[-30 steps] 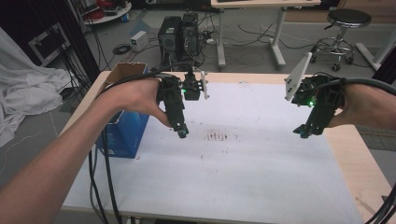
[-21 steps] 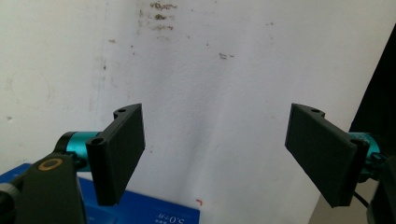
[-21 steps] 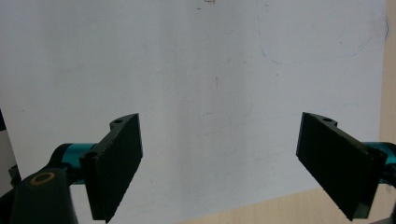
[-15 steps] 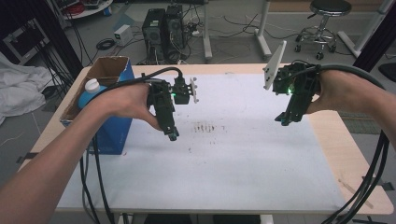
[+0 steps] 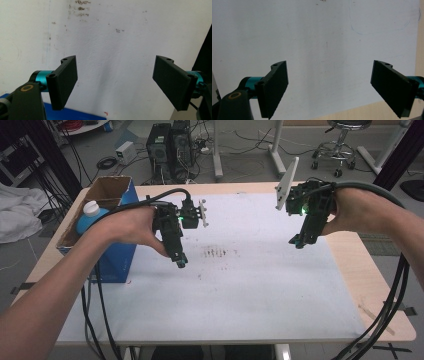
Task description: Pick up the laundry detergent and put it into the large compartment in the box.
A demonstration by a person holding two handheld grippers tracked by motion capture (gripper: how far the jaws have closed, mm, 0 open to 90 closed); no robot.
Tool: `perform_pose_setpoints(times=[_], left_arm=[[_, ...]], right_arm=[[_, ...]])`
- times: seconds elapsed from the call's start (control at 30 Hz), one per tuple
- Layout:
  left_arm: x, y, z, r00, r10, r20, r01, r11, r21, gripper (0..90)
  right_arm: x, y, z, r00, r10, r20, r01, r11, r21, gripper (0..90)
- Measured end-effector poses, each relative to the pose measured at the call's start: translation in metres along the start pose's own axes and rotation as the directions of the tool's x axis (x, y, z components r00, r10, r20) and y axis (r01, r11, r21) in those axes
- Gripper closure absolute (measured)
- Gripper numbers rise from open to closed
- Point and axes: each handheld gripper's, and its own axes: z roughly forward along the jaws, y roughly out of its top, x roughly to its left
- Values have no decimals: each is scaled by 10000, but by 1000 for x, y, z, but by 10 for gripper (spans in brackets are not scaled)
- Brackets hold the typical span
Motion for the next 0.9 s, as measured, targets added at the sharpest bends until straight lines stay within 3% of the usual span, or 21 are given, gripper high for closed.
perform_pose_setpoints(times=[0.3, 0.9], left_arm=[[0, 2, -2, 9999, 115, -16, -115, 9999, 87, 201], [-3, 3, -2, 9999, 161, -4, -161, 9998, 129, 201]], right_arm=[[-1, 3, 2, 9999, -130, -82, 130, 9999, -6, 137], [3, 1, -1, 10000, 47, -28, -47, 10000, -65, 137]])
